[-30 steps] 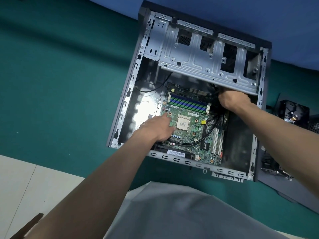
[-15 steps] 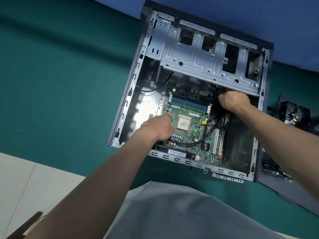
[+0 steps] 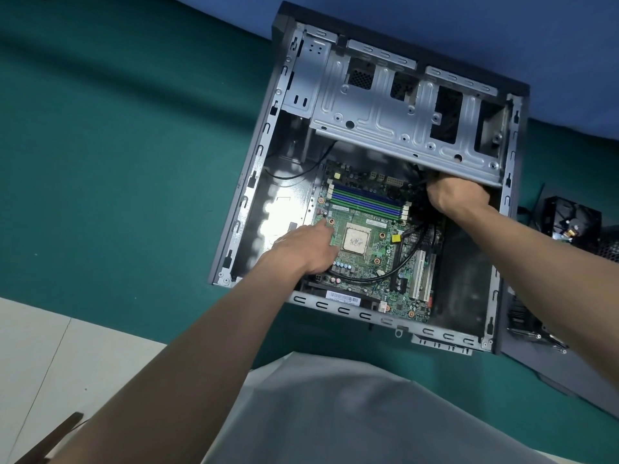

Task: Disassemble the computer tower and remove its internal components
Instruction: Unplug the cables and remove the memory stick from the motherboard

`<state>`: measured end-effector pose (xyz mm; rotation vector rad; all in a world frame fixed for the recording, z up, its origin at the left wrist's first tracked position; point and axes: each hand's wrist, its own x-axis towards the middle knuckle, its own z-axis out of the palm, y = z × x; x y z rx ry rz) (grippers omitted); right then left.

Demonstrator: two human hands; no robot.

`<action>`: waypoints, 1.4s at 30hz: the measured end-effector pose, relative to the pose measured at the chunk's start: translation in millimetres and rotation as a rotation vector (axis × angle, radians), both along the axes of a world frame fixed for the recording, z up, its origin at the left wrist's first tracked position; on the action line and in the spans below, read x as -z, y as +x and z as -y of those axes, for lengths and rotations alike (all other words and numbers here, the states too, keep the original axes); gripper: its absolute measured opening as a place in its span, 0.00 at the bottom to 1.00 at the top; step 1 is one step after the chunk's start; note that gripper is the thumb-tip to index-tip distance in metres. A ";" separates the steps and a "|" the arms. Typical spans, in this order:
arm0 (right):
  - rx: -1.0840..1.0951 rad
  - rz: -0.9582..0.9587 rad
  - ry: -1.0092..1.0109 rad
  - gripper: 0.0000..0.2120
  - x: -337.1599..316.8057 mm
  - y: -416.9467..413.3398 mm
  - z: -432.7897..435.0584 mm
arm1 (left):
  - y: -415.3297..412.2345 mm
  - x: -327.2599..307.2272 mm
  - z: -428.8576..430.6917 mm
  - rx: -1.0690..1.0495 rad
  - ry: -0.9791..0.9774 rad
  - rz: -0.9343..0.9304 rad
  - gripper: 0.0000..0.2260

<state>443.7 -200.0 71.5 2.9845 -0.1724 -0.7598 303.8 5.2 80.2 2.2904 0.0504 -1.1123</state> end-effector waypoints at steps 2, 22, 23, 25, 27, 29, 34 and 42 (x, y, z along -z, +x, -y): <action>-0.006 -0.004 -0.019 0.21 2.6 0.3 1.3 | -0.1 0.6 -0.2 -0.003 0.001 0.002 0.22; 0.064 0.044 0.043 0.24 5.0 -2.3 -0.7 | -0.2 -1.0 -0.3 0.024 0.017 0.001 0.21; 0.068 0.044 0.058 0.26 4.3 -2.0 -1.6 | 0.1 -1.9 -0.4 0.026 0.018 -0.002 0.20; 0.118 0.059 0.061 0.31 2.1 -1.8 -2.4 | 0.3 -3.4 -1.1 0.028 0.018 -0.005 0.18; 0.116 0.051 0.021 0.30 1.2 -2.7 -0.5 | 0.2 -4.3 -1.1 0.026 0.019 -0.006 0.17; 0.078 0.015 0.013 0.22 3.2 -1.7 2.1 | 0.2 -4.9 -0.8 0.028 0.021 -0.003 0.17; 0.060 0.024 0.055 0.20 0.7 -4.3 -1.1 | 0.0 -5.3 0.4 0.020 0.016 0.001 0.18; 0.071 0.026 0.024 0.13 -3.9 -7.2 -4.4 | -0.1 -4.6 -0.1 0.014 0.014 0.011 0.19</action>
